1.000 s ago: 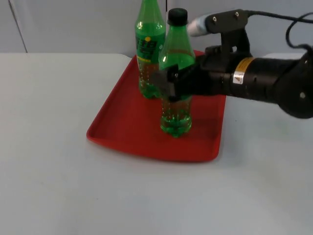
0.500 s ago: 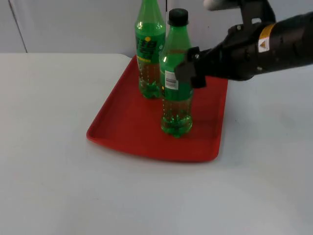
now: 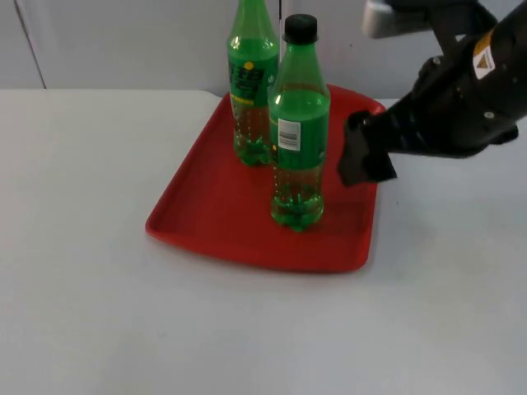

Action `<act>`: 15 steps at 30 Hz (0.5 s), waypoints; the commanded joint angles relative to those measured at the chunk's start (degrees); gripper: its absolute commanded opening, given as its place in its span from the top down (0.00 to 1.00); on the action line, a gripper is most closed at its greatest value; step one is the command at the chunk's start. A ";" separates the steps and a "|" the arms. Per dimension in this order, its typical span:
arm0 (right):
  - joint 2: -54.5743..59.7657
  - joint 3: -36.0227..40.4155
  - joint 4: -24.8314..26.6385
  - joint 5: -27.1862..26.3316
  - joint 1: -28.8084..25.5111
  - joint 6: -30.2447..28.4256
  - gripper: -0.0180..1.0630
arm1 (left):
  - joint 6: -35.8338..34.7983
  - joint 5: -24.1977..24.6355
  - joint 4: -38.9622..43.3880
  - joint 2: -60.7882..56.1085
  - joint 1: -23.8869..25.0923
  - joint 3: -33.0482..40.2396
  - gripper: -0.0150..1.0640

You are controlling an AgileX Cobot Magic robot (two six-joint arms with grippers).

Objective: Place the bottle upright on the tray.

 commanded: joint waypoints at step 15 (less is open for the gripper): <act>-4.82 0.25 34.51 15.09 0.64 -34.52 0.01 | -0.48 -0.11 0.16 -0.17 -0.09 0.28 0.13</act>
